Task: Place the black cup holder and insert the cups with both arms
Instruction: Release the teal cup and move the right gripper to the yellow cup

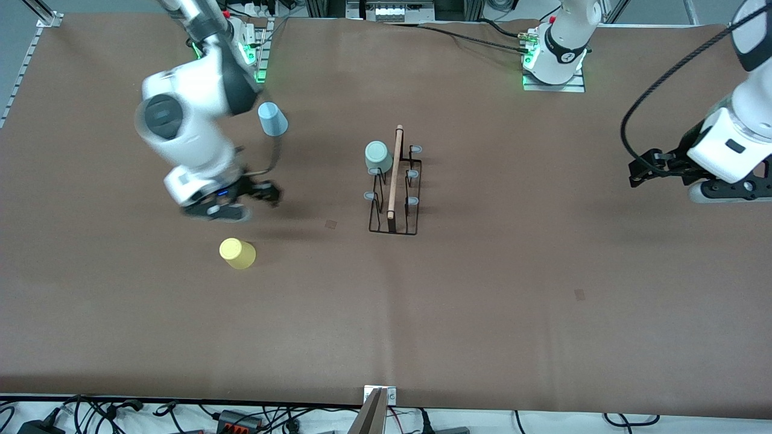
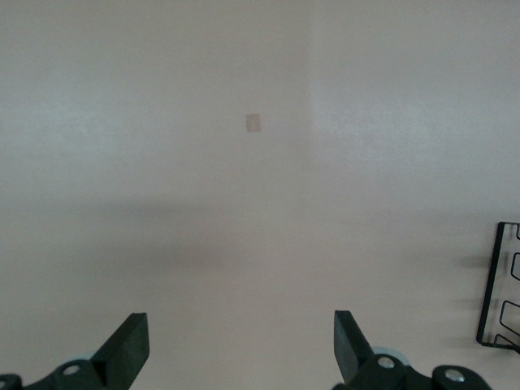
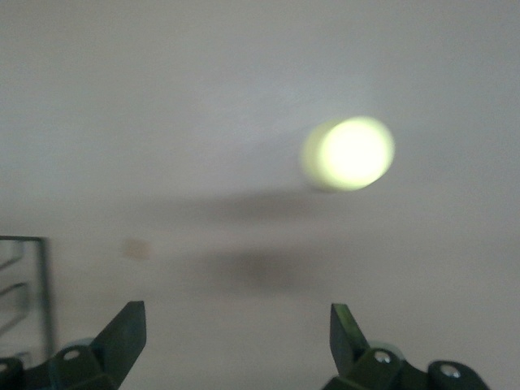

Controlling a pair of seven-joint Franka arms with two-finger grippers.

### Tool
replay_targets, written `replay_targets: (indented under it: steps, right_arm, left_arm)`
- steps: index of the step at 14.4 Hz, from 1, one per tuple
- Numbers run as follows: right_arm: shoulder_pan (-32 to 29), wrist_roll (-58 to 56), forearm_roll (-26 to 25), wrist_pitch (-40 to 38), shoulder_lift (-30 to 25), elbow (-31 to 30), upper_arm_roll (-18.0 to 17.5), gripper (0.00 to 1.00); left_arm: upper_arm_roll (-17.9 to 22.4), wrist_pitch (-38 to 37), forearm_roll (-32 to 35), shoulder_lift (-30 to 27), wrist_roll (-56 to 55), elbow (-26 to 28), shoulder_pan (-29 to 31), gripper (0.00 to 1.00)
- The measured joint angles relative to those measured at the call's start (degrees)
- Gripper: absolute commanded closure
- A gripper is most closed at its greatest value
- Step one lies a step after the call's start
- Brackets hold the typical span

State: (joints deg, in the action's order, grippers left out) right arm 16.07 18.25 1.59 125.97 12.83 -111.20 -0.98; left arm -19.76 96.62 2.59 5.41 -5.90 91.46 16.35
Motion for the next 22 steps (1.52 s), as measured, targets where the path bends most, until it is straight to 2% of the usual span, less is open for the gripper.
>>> replay_targets:
  steps: [2,5,7,10,17,20,22]
  right_arm:
    - [-2.9,-7.7,0.0,2.6,1.5,-0.1,2.1,0.0]
    - [-3.9,-13.0,0.0,9.5,6.0,-0.5,3.0,0.0]
    - [-3.5,-14.8,0.0,14.6,10.0,-0.7,2.8,0.0]
    - [-3.0,-17.1,-0.1,19.2,14.1,-0.6,2.7,0.0]
    - [-3.2,-19.0,-0.1,22.5,16.7,-0.6,2.8,0.0]
    - [-3.2,-19.9,-0.1,23.2,16.8,-0.6,2.8,0.58]
    - [-3.2,-21.5,-0.1,23.5,16.7,-0.5,2.8,0.88]
  left_arm:
    - [2.9,1.2,-1.2,-0.5,2.1,0.9,-0.7,0.0]
    - [12.2,2.9,-1.4,-4.9,2.6,6.6,-9.7,0.0]
    - [15.5,3.8,-1.4,-7.8,2.6,9.8,-13.8,0.0]
    - [15.9,3.6,-1.4,-9.3,2.6,10.9,-15.5,0.0]
    - [16.3,-2.4,-1.4,-8.4,2.7,7.3,-15.9,0.0]
    - [16.3,-4.6,-1.4,-7.3,2.8,4.9,-16.0,0.0]
    - [16.3,-4.9,-1.4,-7.0,2.8,4.4,-16.0,0.0]
